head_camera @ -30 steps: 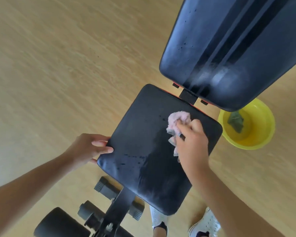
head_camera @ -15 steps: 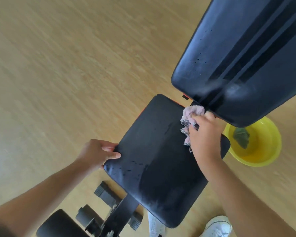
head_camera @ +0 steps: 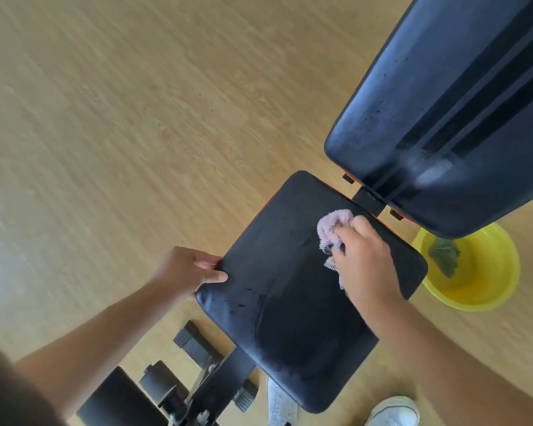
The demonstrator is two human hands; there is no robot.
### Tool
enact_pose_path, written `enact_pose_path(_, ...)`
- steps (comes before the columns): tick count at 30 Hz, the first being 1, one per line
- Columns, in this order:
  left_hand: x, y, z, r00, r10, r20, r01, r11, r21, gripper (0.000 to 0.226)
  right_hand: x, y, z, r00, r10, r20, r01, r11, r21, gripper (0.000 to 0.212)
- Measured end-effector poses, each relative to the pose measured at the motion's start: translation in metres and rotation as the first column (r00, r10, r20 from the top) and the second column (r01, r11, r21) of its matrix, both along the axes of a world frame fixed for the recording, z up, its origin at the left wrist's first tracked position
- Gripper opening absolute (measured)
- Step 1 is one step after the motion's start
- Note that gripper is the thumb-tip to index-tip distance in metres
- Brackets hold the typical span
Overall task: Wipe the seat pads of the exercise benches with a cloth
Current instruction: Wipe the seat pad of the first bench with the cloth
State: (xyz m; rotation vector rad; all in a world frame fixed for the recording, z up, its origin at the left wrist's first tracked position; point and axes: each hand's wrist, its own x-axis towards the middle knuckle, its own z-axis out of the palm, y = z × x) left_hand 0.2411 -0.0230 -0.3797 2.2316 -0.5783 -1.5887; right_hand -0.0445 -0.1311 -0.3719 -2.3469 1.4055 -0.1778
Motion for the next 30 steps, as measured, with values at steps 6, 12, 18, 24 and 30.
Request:
enact_pose_path(6,0.000,-0.001,-0.001,1.000,0.011,0.019,-0.011,1.000,0.019,0.035,0.055,0.115,0.006,0.888,0.405,0.216,-0.442,0.882,0.163,0.023)
enact_pose_path(12,0.000,-0.001,-0.001,1.000,0.014,0.007,-0.014,1.000,0.010,0.040,-0.016,0.044,0.004,0.925,0.379,-0.014,-0.375,0.920,0.115,0.038)
enact_pose_path(18,-0.001,0.001,-0.003,1.000,0.009,0.027,-0.009,1.000,0.009,0.032,0.074,-0.018,0.006,0.937,-0.321,0.139,0.301,0.942,0.145,0.019)
enact_pose_path(24,0.001,0.002,-0.004,0.993,-0.003,0.116,-0.003,0.999,0.049,0.026,0.047,0.123,0.015,0.770,0.608,0.194,-0.637,0.752,0.167,0.020)
enact_pose_path(30,0.003,0.002,-0.002,0.995,0.019,0.103,-0.026,0.997,0.074,0.023,0.019,-0.004,0.007,0.991,-0.092,0.093,0.073,0.978,0.195,0.015)
